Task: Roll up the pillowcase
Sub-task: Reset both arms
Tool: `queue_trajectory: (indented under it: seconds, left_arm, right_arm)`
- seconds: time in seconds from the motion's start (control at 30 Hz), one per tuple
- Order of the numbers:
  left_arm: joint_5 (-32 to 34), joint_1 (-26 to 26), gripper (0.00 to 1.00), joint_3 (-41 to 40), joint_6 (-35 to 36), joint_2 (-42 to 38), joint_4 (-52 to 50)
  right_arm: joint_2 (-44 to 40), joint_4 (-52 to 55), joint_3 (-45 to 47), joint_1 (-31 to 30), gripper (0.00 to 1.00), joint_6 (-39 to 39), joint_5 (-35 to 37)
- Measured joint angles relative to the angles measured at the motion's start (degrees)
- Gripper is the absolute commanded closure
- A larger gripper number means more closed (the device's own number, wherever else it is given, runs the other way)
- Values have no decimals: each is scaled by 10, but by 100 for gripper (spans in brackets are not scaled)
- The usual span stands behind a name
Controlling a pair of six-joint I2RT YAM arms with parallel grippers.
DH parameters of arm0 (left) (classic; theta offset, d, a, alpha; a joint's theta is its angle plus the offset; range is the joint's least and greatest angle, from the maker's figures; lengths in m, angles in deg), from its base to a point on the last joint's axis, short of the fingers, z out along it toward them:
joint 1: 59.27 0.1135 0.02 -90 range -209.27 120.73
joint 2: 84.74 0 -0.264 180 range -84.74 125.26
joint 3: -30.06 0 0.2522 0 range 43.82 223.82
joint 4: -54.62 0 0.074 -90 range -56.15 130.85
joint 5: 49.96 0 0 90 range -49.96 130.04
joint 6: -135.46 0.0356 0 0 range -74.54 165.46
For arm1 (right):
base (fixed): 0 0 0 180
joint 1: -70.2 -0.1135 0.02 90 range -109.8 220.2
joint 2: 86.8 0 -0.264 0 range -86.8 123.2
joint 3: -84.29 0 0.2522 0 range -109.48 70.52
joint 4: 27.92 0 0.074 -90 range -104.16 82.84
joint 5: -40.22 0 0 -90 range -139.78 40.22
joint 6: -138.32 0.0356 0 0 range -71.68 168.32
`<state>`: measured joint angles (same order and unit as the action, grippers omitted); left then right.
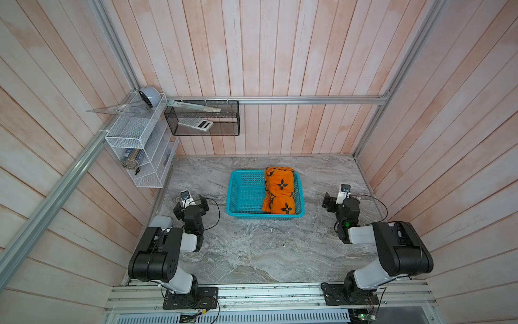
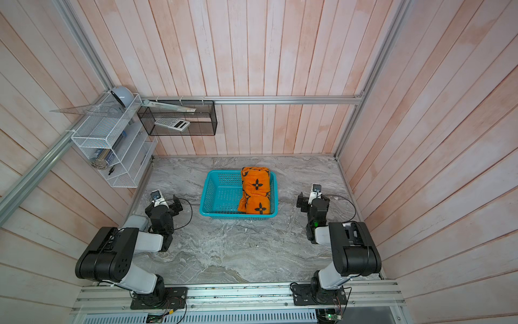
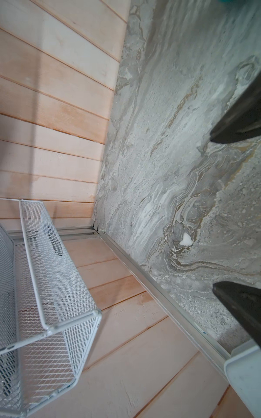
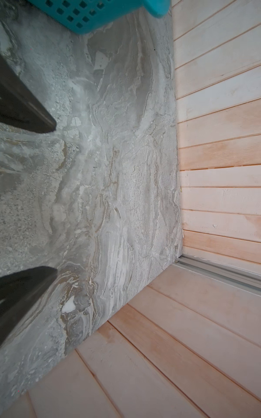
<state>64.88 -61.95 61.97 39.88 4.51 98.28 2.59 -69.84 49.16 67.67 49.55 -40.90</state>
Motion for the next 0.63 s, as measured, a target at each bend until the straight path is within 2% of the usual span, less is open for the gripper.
queue_trajectory:
  seconds: [0.63]
  left_arm:
    - [0, -10, 0, 10, 9, 0, -11]
  right_arm:
    - [0, 20, 0, 0, 2, 0, -13]
